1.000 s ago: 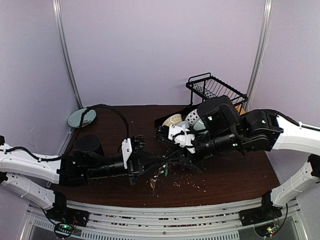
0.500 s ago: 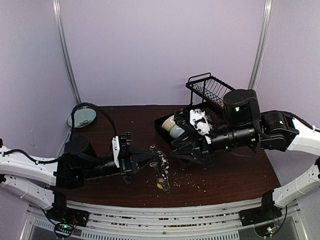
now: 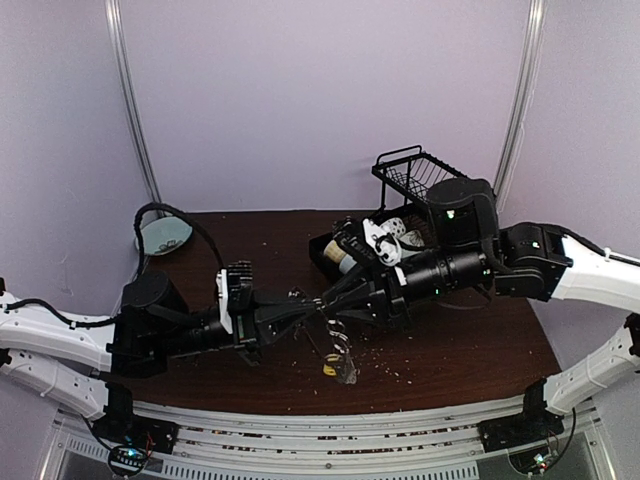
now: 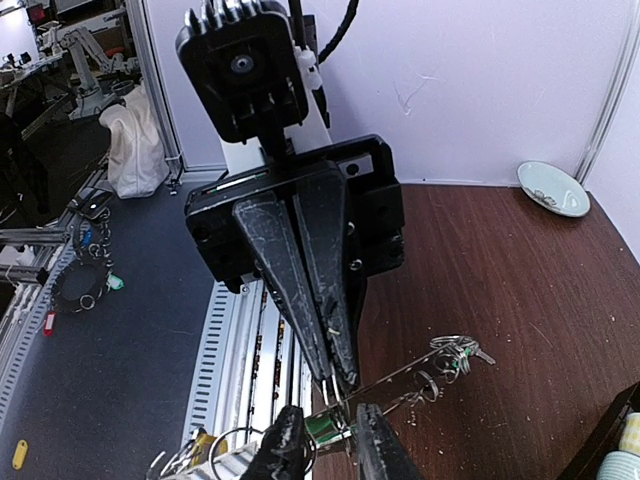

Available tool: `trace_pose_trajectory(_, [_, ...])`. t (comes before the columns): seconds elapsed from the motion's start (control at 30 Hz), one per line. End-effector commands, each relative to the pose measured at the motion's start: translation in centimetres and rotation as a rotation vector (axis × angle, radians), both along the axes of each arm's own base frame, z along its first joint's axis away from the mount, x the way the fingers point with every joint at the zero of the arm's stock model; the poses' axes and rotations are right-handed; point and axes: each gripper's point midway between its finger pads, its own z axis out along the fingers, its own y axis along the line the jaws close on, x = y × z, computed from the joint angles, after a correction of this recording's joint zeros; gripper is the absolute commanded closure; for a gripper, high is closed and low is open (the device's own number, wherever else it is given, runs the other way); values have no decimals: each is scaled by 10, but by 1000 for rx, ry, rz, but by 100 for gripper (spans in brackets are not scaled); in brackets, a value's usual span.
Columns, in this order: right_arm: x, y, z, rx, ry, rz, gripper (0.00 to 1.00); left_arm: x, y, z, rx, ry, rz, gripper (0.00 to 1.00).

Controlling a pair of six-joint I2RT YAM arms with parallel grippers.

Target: Put the keys on the keyring

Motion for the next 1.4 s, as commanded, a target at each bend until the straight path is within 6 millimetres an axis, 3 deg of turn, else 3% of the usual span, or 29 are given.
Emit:
trace_pose_trajectory(0.0, [-4,0,9,21,-13,28,80,-3,4,29,-96,-41,-8,100])
trace_pose_trajectory(0.1, [-3,0,11,24,-11,21,81,-3,4,27,-89,-41,-7,100])
trace_pose_trajectory(0.23, [-5,-3,24,52,-15,28,68,-2,3,26,-83,-42,-1,100])
trace_pose_trajectory(0.33, [-7,-10,42,93,-21,44,67,-2,3,28,-82,-46,0,100])
trace_pose_trajectory(0.43, [-2,-13,47,105,-20,28,68,-1,3,28,-78,-50,4,100])
trace_pose_trajectory(0.6, [16,-8,33,58,-17,-40,75,-1,4,30,-81,-49,4,100])
trace_pose_trajectory(0.83, [4,-3,10,-6,11,49,71,-1,4,30,-78,-47,10,100])
trace_pose_trajectory(1.07, [5,1,-5,-42,31,59,79,0,3,29,-75,-48,13,100])
trace_pose_trajectory(1.23, [10,3,-9,-53,30,38,80,0,3,28,-71,-48,17,100])
trace_pose_trajectory(1.37, [8,5,-5,-31,35,46,91,0,4,27,-69,-48,15,100])
